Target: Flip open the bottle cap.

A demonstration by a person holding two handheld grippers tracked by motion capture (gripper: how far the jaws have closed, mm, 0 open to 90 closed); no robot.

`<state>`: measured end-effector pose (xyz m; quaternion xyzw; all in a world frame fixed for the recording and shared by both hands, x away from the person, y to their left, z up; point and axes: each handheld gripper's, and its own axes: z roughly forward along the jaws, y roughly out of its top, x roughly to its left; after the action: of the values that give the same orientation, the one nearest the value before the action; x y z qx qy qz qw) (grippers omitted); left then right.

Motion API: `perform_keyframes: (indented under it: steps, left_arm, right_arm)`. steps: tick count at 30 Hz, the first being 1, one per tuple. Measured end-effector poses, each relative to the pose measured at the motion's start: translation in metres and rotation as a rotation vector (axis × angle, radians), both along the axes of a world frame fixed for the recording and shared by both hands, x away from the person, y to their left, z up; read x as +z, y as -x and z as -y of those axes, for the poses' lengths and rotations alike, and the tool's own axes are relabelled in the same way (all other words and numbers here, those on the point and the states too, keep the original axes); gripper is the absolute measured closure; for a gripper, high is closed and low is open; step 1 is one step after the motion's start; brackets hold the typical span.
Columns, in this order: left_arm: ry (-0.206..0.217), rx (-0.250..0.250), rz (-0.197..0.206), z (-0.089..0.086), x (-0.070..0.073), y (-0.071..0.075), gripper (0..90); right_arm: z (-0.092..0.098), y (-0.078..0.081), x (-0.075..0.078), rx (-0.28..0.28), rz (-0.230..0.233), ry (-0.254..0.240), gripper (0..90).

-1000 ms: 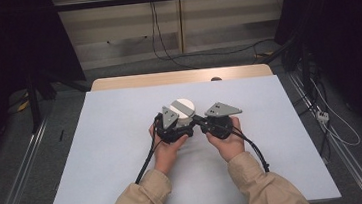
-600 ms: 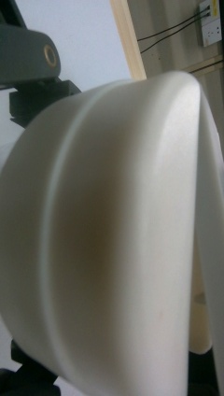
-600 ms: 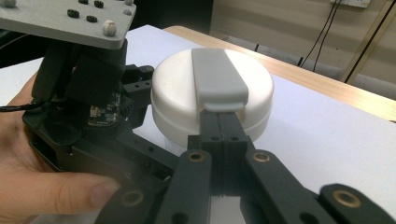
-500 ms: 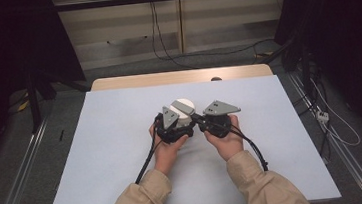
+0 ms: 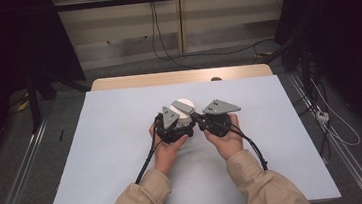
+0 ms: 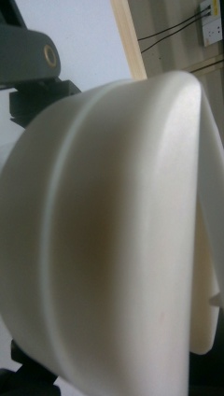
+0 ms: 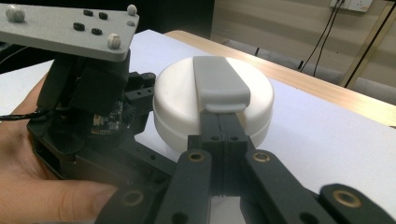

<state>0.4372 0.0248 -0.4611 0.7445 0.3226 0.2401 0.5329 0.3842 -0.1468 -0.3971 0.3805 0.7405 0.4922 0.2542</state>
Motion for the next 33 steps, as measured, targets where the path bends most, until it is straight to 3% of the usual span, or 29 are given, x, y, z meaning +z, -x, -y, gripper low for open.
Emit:
perform_keyframes:
  steps: [33]
  left_arm:
    - [-0.005, 0.001, 0.005, 0.001, 0.0, 0.001, 18.8]
  right_arm:
    - [-0.003, -0.008, 0.015, 0.002, 0.023, -0.024, 90.0]
